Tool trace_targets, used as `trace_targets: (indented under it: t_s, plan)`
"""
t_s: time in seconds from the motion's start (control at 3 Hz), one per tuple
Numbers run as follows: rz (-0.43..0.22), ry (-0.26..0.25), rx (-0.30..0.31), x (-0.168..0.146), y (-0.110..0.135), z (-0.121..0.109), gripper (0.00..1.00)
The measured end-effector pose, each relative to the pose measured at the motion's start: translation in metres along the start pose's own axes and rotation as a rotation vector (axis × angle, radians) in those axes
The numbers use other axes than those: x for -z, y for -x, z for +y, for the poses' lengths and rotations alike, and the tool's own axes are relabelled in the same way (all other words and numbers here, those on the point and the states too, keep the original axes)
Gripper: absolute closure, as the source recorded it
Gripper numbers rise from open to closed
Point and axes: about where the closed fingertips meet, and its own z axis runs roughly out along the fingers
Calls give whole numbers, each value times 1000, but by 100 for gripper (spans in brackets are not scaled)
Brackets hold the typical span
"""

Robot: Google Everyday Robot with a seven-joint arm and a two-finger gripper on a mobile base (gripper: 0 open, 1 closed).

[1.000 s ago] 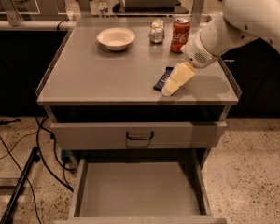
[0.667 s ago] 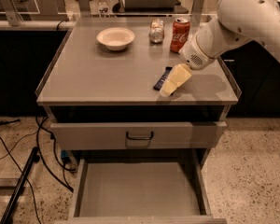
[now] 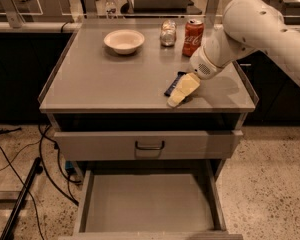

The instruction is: Place rxbar blueberry into middle drawer

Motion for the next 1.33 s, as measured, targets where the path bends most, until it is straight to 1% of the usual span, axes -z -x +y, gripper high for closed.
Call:
trace_targets:
  t_s: [0.33, 0.67, 1.0, 1.33]
  plan:
    - [4, 0, -4, -2, -2, -1, 0]
    - [8, 0, -7, -4, -3, -2, 17]
    - [12, 1, -8, -5, -4, -2, 38]
    - [15, 2, -9, 0, -1, -3, 63]
